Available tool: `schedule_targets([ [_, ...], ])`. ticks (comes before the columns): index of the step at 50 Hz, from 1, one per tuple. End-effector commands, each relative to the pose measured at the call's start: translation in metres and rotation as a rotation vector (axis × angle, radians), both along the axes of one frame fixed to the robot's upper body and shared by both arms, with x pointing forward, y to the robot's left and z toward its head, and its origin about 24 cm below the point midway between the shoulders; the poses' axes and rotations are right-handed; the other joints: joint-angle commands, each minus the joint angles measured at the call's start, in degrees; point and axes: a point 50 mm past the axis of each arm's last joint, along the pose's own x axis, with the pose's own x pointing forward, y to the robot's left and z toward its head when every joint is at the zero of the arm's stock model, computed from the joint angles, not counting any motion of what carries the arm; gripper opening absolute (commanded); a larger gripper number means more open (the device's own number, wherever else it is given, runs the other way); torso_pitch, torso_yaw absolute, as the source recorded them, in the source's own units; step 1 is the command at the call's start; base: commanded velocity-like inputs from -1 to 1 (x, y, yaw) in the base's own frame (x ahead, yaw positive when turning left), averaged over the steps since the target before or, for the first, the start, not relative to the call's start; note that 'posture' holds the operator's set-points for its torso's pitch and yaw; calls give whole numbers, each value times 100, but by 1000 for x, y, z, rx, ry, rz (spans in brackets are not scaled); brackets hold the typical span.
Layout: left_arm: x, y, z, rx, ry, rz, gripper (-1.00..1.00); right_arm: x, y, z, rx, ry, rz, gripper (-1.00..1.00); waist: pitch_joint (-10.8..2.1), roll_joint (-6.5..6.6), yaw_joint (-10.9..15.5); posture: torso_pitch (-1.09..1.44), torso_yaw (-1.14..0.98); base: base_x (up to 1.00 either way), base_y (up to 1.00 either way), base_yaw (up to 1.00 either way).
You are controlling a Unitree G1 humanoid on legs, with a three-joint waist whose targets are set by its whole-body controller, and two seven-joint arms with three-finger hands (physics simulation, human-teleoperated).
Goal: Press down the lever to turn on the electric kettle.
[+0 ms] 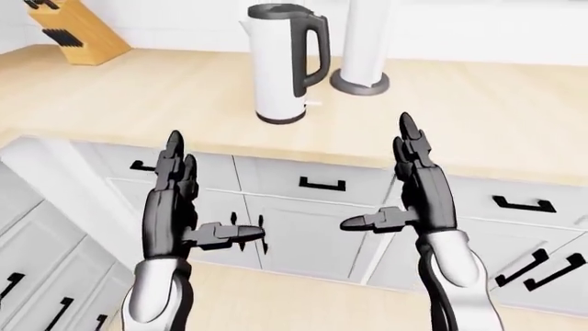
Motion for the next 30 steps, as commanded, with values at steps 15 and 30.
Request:
schedule_targets([
  [15,-1,-3,12,3,-73,-16,100,-3,1,11,-1,-71,7,100,-29,227,-175,0,0,21,0,0],
  [30,1,-3,10,3,-72,-19,100,-2,1,12,0,-72,11,100,-183,-443,-15,0,0,18,0,0],
])
